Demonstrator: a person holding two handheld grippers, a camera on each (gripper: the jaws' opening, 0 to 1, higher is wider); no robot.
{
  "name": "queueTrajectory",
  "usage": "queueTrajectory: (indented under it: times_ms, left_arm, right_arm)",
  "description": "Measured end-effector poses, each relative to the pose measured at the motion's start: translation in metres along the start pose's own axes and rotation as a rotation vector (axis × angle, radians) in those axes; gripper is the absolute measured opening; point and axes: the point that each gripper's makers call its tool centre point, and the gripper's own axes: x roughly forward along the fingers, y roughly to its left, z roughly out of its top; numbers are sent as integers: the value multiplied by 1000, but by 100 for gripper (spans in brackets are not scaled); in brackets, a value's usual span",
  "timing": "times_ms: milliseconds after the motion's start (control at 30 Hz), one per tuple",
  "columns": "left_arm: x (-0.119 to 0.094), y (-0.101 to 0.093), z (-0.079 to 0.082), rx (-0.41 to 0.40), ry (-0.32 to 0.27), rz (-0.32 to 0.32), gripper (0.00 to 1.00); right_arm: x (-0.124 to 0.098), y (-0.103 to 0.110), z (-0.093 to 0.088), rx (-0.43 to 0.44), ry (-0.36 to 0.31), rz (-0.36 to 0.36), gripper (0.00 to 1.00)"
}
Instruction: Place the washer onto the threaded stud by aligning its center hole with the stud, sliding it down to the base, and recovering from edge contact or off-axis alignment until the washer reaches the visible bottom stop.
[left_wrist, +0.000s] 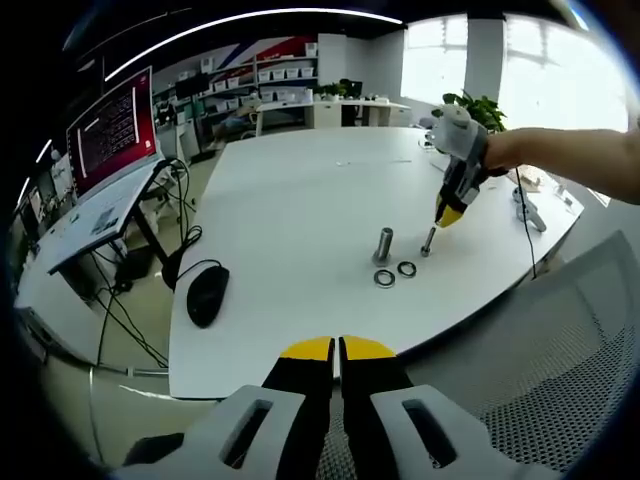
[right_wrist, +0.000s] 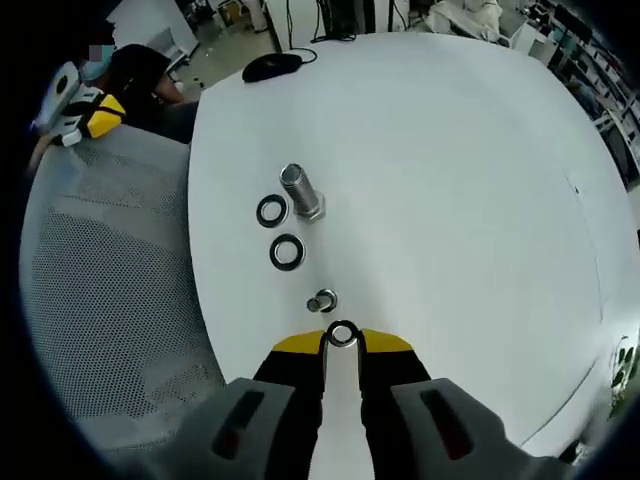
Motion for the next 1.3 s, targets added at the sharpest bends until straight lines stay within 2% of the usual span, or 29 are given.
queueTrajectory:
  times_ms: [267,500,1067,1300]
  left_arm:
    - [0,0,0,-1,-2,1,0]
    - [0,1,1,-2,-5,3,0]
    - [0,1,0,-2,0,2,0]
    - [0,0,-1,0,4,1,0]
  right_arm:
    - [-2,13,14,-64,15,18,14]
    - [3,16,17,-104,46,17,14]
    - [16,17,15,-141,87,19,14]
    - [28,16,12,-125,82,15,14]
